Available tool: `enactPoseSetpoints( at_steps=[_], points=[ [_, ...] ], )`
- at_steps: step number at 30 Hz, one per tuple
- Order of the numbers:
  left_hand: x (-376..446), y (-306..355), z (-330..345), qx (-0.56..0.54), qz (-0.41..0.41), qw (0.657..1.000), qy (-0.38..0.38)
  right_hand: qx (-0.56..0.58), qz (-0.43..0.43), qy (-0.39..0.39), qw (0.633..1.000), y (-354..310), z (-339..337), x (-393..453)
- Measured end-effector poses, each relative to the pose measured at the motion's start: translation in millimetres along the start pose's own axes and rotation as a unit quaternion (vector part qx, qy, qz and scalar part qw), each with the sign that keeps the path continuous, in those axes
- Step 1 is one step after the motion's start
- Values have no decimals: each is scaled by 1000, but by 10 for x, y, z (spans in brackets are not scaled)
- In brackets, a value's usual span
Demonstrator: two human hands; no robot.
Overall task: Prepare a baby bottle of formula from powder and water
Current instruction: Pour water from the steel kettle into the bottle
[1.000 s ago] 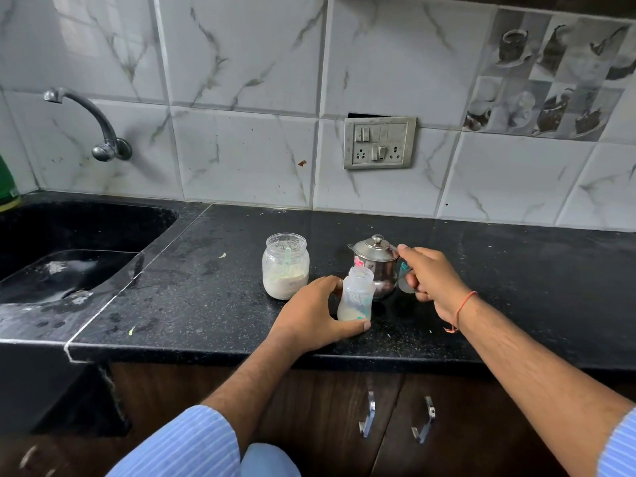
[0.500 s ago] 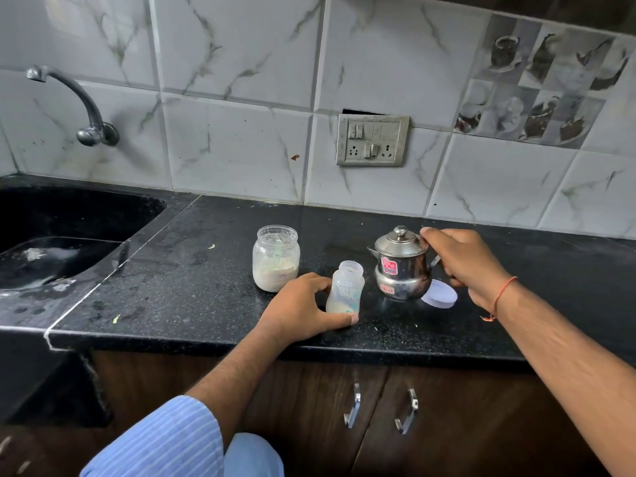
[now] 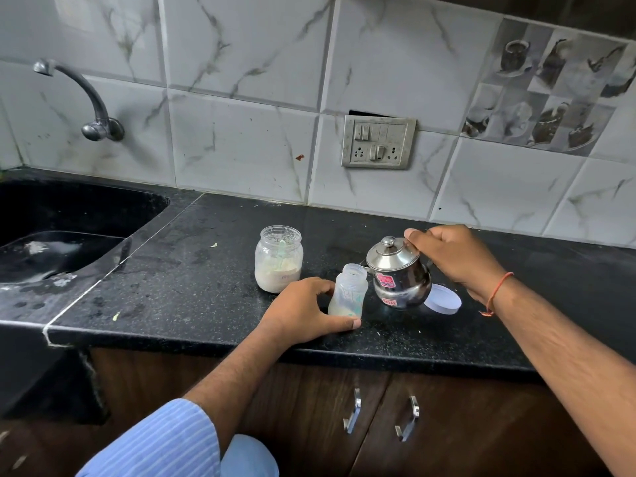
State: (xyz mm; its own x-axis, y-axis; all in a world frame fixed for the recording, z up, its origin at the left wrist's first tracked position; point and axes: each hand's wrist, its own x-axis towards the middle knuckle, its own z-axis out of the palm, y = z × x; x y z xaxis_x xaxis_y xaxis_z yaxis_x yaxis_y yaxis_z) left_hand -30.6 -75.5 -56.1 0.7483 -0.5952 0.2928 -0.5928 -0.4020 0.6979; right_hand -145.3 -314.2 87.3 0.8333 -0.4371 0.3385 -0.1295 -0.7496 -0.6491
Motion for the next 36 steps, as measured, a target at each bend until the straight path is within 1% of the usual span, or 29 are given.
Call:
enactPoseSetpoints(
  at_steps=[14,24,36],
  points=[
    [20,-25,0,-1,8,1000,-5,-74,-47,-13,996,-131,-89,47],
    [9,-7,-12,-1,5,1000,-3,-144,-84,-30,986,-239,-130,98],
    [-2,16,-32,8,-1,1000,-10,-144,-98,-37,984,-261,-141,114]
  ],
)
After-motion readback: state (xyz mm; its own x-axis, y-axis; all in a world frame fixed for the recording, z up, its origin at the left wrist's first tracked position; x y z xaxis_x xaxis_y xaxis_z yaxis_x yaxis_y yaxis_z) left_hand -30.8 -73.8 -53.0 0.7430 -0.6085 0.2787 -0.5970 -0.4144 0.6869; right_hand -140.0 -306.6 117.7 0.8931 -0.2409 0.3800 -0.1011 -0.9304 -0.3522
